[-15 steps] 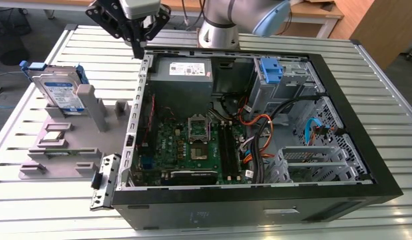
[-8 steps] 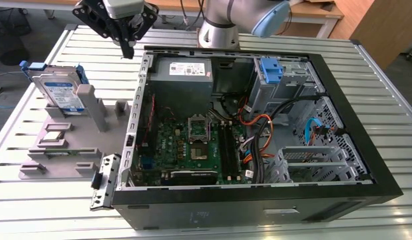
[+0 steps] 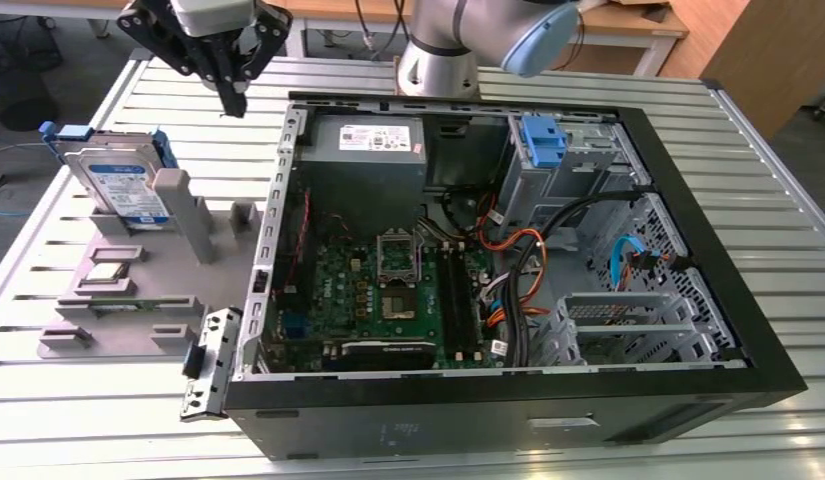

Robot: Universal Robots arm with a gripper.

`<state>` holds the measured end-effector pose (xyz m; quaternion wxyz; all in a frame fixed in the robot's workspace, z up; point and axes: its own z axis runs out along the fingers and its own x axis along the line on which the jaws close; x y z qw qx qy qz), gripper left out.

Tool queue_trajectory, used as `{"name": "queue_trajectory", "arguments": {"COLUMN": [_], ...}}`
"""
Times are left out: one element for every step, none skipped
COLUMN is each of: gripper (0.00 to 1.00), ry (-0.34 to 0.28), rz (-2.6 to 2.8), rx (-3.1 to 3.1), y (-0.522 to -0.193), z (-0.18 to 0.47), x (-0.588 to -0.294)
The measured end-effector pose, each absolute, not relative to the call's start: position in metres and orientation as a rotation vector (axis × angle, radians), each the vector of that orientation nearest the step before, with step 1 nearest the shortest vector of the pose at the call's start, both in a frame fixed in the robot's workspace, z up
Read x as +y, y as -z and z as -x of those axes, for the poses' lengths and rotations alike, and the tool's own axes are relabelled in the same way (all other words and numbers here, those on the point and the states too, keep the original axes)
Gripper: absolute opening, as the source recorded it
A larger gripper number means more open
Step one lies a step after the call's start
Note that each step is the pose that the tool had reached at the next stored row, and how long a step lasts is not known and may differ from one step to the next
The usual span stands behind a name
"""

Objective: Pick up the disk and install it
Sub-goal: 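Reach for the disk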

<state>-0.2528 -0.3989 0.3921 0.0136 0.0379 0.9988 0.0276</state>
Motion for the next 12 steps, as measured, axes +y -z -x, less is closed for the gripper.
{"name": "queue_trajectory", "arguments": {"gripper": [0.10, 0.10, 0.10, 0.10, 0.10, 0.10, 0.10, 0.10, 0.10, 0.10, 0.10, 0.10], "ry": [-0.086, -0.086, -0.087, -0.087, -0.087, -0.087, -0.088, -0.088, -0.088, -0.088, -0.088, -0.088], "rz": [-0.118, -0.118, -0.118, -0.118, -0.118, -0.118, -0.118, -0.118, -0.118, -0.118, -0.118, -0.118], "rx": [3.111, 3.111, 3.111, 3.111, 3.111, 3.111, 3.111, 3.111, 3.111, 3.111, 3.111, 3.111], "y": [-0.392, -0.392, -0.392, -0.392, -0.392, -0.392, -0.392, -0.392, -0.392, -0.392, -0.392, -0.392], "z": [0.255, 0.259, 0.261, 0.263, 0.265, 0.267, 0.269, 0.271, 0.273, 0.275, 0.278, 0.280], "x": [-0.399, -0.399, -0.399, -0.399, -0.399, -0.399, -0.399, -0.399, -0.399, -0.399, -0.399, -0.399]}}
